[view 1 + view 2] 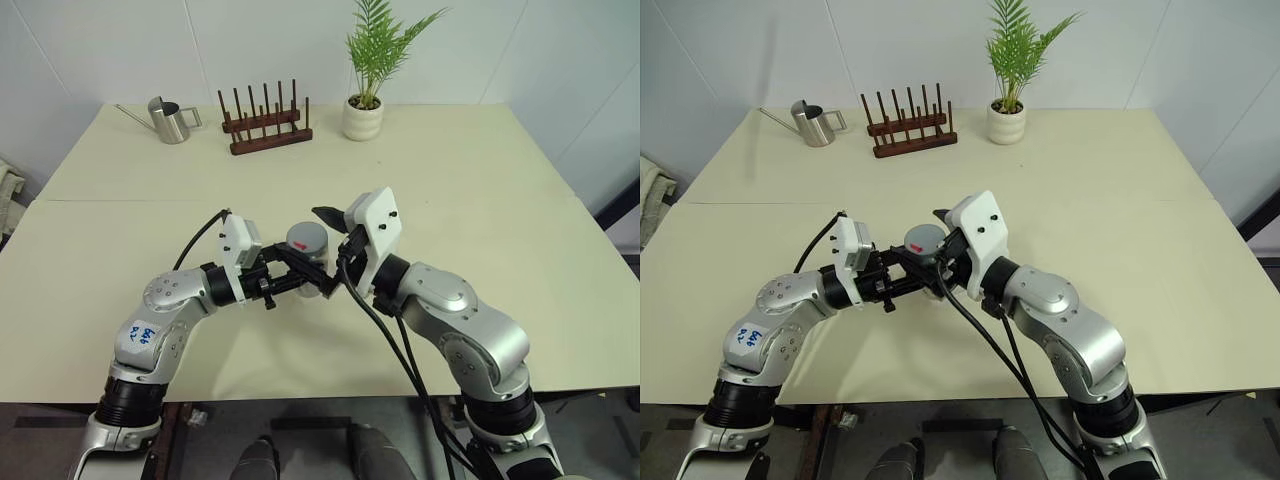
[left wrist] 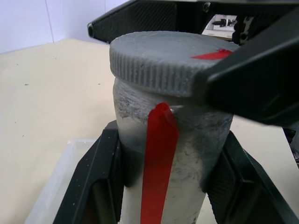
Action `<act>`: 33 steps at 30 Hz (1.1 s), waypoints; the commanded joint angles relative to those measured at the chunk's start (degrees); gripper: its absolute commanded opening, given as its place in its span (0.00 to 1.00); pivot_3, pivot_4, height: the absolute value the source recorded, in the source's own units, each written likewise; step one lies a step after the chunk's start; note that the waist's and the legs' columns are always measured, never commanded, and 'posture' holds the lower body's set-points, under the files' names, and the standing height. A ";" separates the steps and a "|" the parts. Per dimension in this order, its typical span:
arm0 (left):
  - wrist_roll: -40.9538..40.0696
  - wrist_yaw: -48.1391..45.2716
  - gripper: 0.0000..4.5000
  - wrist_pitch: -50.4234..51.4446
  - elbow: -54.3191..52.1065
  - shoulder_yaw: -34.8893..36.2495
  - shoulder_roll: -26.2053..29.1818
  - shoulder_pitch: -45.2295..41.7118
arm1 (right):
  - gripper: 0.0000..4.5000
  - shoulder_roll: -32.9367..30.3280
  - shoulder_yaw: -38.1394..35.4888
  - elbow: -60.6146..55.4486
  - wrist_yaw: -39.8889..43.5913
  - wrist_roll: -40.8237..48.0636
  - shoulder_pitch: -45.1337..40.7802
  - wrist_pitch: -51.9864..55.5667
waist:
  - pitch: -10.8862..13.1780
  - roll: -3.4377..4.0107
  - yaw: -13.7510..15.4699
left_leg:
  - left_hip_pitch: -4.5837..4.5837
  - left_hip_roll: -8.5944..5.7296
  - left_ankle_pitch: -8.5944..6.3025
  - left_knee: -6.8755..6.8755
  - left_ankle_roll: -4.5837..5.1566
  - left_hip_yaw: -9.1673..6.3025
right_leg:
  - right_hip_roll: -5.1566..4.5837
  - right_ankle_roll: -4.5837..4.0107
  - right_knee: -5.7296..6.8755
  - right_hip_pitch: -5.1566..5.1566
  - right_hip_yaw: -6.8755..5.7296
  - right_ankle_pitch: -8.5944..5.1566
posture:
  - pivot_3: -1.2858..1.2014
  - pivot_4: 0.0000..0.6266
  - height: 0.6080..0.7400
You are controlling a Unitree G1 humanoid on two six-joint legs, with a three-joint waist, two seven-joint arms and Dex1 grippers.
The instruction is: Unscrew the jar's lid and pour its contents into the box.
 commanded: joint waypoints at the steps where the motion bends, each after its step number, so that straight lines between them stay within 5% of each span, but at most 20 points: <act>1: 0.13 -0.46 0.42 -1.23 -0.25 0.12 -0.34 -1.34 | 1.00 0.20 -0.41 -1.35 0.86 0.19 -0.94 -0.99 | 0.00 0.00 -0.01 | 0.00 0.00 0.00 0.00 0.00 0.00 | 0.00 0.00 0.00 0.00 0.00 0.00 | 0.52 0.24 1.00; 9: 0.54 -0.55 0.42 -1.57 0.57 0.29 -0.51 -1.82 | 0.57 0.24 -0.65 -1.03 1.91 0.26 -1.53 -1.25 | 0.00 0.00 -0.01 | 0.00 0.00 0.00 -0.01 0.00 -0.01 | 0.00 0.00 0.00 0.00 -0.01 0.00 | 0.52 0.24 1.00; 33: -2.46 -23.11 0.42 -3.83 14.42 0.06 4.61 -10.42 | 0.57 -9.91 -0.32 1.92 30.37 9.06 -7.76 -5.78 | 0.01 0.01 -0.07 | -0.03 0.00 -0.01 -0.02 0.03 -0.04 | 0.00 0.00 -0.01 0.00 -0.10 -0.01 | 0.52 0.24 1.00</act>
